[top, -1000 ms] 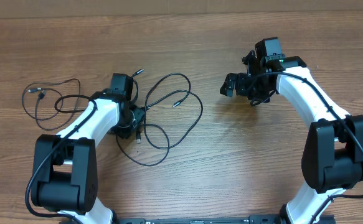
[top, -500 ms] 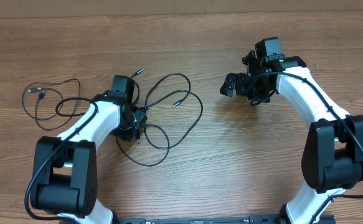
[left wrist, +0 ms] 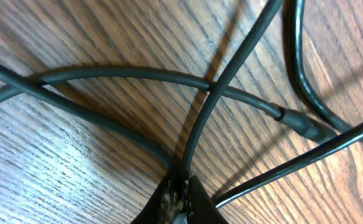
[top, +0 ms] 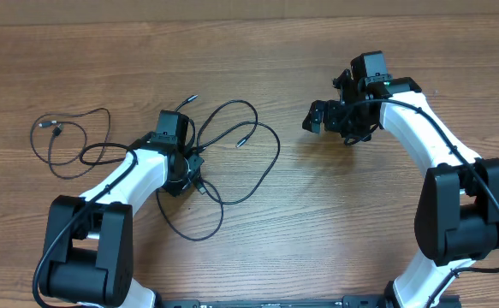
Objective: Untangle cables
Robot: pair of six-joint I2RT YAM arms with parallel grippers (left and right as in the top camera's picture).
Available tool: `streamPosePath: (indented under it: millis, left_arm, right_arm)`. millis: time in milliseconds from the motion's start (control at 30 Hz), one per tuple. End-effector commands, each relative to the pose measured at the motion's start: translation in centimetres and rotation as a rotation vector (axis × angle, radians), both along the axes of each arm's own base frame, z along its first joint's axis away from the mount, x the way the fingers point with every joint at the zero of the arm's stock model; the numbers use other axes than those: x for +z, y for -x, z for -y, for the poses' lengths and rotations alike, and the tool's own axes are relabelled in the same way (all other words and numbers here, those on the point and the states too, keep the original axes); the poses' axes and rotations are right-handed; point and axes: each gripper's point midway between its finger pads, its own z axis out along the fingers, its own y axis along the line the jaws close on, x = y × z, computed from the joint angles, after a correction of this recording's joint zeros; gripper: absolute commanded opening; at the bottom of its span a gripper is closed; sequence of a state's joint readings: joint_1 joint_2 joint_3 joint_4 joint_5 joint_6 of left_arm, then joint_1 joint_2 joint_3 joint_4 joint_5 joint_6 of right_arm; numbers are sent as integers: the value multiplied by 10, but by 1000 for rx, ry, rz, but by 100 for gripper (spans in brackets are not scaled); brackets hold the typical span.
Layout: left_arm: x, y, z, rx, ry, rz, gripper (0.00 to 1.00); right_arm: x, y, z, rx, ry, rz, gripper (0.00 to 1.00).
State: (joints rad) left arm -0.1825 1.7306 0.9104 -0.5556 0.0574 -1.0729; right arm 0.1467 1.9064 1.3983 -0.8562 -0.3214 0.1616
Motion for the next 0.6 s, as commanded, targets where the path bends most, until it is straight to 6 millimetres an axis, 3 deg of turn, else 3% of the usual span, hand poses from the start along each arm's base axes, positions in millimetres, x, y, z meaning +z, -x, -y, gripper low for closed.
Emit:
streamPosePath:
  millis: [0, 33, 67, 133, 267, 333, 400, 500, 567]
  left_arm:
    - [-37, 49, -3, -50, 8, -195, 30]
    - [-37, 49, -4, -47, 13, -198, 35]
    - [-36, 50, -3, -51, 25, -202, 31]
    - [-35, 48, -2, -110, 38, -194, 6]
    - [-14, 27, -2, -247, 77, -144, 4]
    - [14, 10, -4, -342, 91, -105, 4]
    - [64, -21, -11, -455, 46, 3, 4]
    - [107, -44, -13, -537, 7, 118, 4]
    - [147, -63, -16, -603, -41, 243, 4]
  right_arm:
    - [8, 0, 0, 0, 3, 24, 100]
    - [8, 0, 0, 0, 3, 24, 100]
    - [8, 0, 0, 0, 3, 24, 100]
    - [8, 0, 0, 0, 3, 24, 100]
    - [8, 0, 0, 0, 3, 24, 100]
    - [8, 0, 0, 0, 3, 24, 100]
    - [8, 0, 0, 0, 3, 24, 100]
    - [8, 0, 0, 0, 3, 24, 100]
    - [8, 0, 0, 0, 3, 24, 100]
